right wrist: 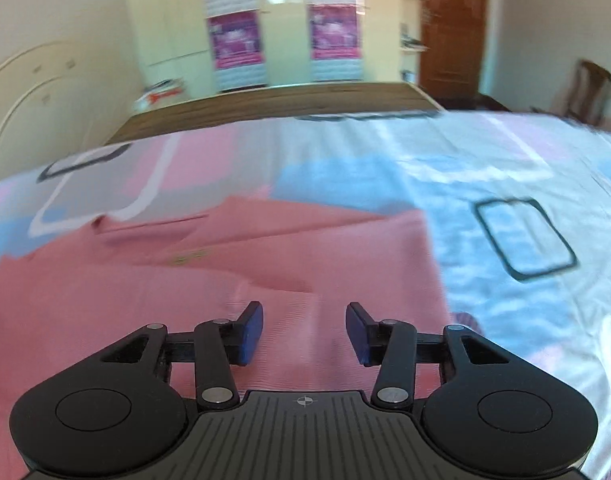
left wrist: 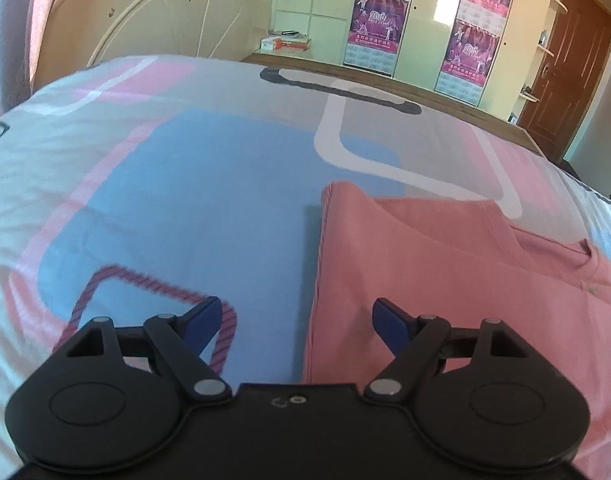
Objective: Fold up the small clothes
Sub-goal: 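Grasp the sweatshirt side edge with the left gripper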
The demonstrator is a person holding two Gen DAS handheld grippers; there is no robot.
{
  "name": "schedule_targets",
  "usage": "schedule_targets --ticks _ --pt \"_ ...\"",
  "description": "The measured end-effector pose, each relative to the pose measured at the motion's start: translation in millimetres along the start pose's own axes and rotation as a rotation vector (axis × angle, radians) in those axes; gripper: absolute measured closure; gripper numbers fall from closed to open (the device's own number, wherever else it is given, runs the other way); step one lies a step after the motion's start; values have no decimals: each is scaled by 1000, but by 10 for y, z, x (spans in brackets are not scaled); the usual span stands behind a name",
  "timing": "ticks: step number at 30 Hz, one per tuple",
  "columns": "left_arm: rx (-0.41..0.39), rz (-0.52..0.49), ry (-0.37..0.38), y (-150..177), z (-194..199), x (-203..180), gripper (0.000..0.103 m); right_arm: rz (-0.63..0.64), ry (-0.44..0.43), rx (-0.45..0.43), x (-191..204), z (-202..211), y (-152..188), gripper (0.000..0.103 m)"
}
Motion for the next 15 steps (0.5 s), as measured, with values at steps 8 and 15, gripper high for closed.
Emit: schedule_targets --ticks 8,15 --pt "10 -20 -69 -68 -277 20 26 37 -16 91 79 -86 220 57" --pt "-2 9 -2 -173 -236 -12 36 24 -45 -2 128 -13 129 57"
Point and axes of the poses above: each gripper's, at about its wrist camera, not at the fingertips, and z roughly against the way its jaws point, x to its left, y to its underside, the point moved 4 cm from there along -z, roughly the way its jaws point, and after that the axes turned 5 degrees about -z, right-handed, at the moved point
